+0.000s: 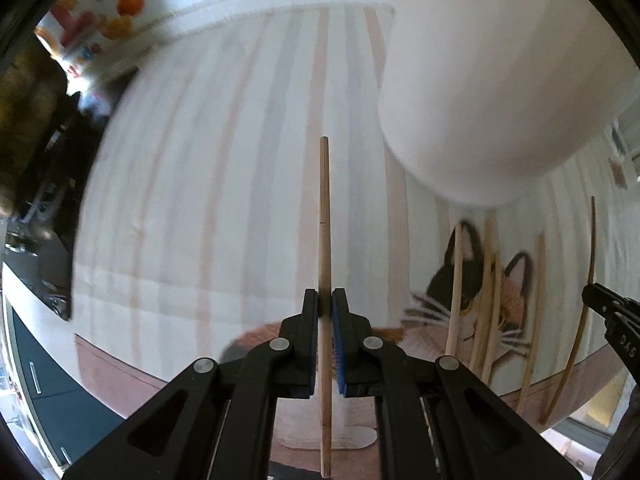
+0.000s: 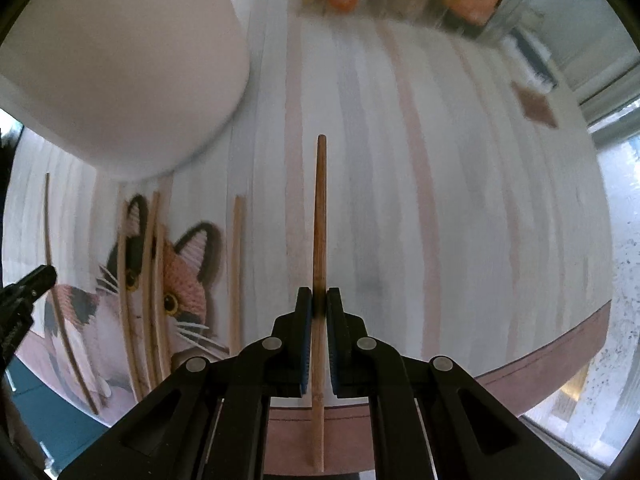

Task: Organize utensils
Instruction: 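Lift the chopstick upright with both grippers toward the pink holder, then drop the chopstick into the holder and open both grippers, then lower both tools to the next chopstick and close both grippers on it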

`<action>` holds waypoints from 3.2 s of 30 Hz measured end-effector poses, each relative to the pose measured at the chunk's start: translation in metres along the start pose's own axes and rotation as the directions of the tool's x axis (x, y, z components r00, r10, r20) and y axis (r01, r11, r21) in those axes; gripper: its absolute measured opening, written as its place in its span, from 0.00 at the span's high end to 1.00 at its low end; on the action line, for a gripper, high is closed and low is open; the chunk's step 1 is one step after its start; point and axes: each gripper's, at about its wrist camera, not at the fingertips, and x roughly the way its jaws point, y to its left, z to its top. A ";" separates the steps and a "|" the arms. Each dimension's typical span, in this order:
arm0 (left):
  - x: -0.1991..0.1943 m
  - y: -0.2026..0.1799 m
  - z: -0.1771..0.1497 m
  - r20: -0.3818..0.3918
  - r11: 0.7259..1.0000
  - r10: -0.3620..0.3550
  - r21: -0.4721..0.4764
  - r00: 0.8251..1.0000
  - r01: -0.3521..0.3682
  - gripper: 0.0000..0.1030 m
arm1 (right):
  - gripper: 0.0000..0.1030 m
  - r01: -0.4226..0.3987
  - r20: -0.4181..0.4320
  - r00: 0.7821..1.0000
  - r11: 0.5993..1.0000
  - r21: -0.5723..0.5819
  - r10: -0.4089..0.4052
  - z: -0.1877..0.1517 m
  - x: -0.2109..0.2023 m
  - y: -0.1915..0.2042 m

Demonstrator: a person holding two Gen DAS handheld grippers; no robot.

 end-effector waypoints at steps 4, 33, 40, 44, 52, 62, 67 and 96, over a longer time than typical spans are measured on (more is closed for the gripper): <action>-0.035 0.009 0.009 0.099 0.999 0.019 -0.028 0.995 -0.017 0.95 | 0.93 -0.003 0.090 0.996 1.000 0.018 0.002 0.000 -0.032 -0.005; -0.311 0.049 0.078 0.630 0.926 -0.210 -0.117 0.748 0.358 0.95 | 0.93 -0.352 0.601 0.754 0.935 0.029 0.265 0.073 -0.278 -0.047; -0.309 0.030 0.121 0.666 0.888 -0.274 -0.102 0.694 0.448 0.95 | 0.93 -0.393 0.638 0.711 0.919 0.011 0.297 0.092 -0.311 -0.049; -0.283 0.018 0.151 0.663 0.882 -0.273 -0.118 0.697 0.457 0.95 | 0.93 -0.412 0.625 0.713 0.911 0.005 0.319 0.105 -0.310 -0.046; -0.228 -0.007 0.195 0.652 0.926 -0.209 -0.108 0.729 0.362 0.95 | 0.93 -0.448 0.560 0.750 0.893 0.037 0.353 0.135 -0.269 -0.036; -0.182 -0.016 0.209 0.607 0.956 -0.158 -0.104 0.778 0.275 0.95 | 0.93 -0.421 0.477 0.802 0.907 0.025 0.359 0.154 -0.230 -0.012; -0.172 -0.019 0.215 0.581 0.962 -0.164 -0.085 0.797 0.259 0.95 | 0.93 -0.417 0.437 0.821 0.909 0.021 0.367 0.160 -0.216 -0.006; -0.140 0.015 0.043 0.355 0.999 0.035 -0.033 0.934 -0.025 0.00 | 0.12 -0.317 0.339 0.902 0.943 0.097 0.268 0.074 -0.153 -0.031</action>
